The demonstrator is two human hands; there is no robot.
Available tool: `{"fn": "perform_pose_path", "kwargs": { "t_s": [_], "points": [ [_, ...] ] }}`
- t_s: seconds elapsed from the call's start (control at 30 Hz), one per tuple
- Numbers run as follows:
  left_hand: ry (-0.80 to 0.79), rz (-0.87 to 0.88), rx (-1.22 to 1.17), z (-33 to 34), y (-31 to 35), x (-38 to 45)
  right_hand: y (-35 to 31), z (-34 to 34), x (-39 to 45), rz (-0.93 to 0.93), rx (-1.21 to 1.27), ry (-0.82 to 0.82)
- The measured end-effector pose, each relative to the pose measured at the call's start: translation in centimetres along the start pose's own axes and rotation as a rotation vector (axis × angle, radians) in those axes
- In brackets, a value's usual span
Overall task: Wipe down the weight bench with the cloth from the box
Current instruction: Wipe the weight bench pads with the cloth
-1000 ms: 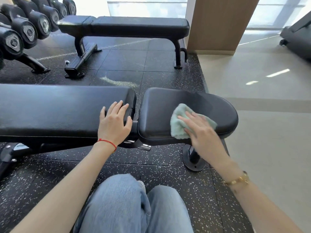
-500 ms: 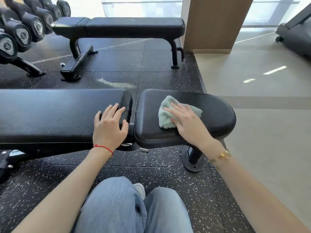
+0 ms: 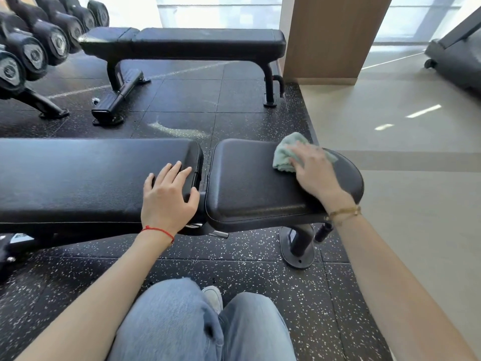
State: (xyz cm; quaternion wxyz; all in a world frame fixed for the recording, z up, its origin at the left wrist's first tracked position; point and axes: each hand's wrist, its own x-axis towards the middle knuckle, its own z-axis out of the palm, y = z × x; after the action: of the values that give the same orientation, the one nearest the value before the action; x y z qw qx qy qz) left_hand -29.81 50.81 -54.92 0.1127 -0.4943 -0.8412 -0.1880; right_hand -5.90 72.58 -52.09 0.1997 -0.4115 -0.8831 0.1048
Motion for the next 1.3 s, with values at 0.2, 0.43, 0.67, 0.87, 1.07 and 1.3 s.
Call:
{"fn": "perform_pose_path", "kwargs": {
  "t_s": [0.2, 0.43, 0.67, 0.87, 1.07, 1.3],
  "points": [
    [0.021, 0.020, -0.014, 0.1, -0.4, -0.1, -0.2, -1.5, -9.9, -0.152, 0.097, 0.031],
    [0.021, -0.004, -0.011, 0.3, 0.1, 0.1, 3.7, -2.9, -3.0, 0.192, -0.014, 0.064],
    [0.017, -0.008, 0.001, 0.1, 0.1, 0.1, -6.6, 1.9, 0.5, -0.192, -0.002, -0.100],
    [0.012, 0.011, 0.009, 0.3, -0.3, 0.0, -6.9, 0.8, -7.5, -0.379, 0.155, -0.187],
    [0.015, -0.008, 0.008, 0.3, 0.1, 0.1, -2.9, 0.6, 0.0, -0.092, 0.055, -0.090],
    [0.034, -0.009, -0.004, 0.3, -0.2, 0.0, -11.8, 6.1, 1.8, -0.283, 0.047, -0.128]
  ]
}}
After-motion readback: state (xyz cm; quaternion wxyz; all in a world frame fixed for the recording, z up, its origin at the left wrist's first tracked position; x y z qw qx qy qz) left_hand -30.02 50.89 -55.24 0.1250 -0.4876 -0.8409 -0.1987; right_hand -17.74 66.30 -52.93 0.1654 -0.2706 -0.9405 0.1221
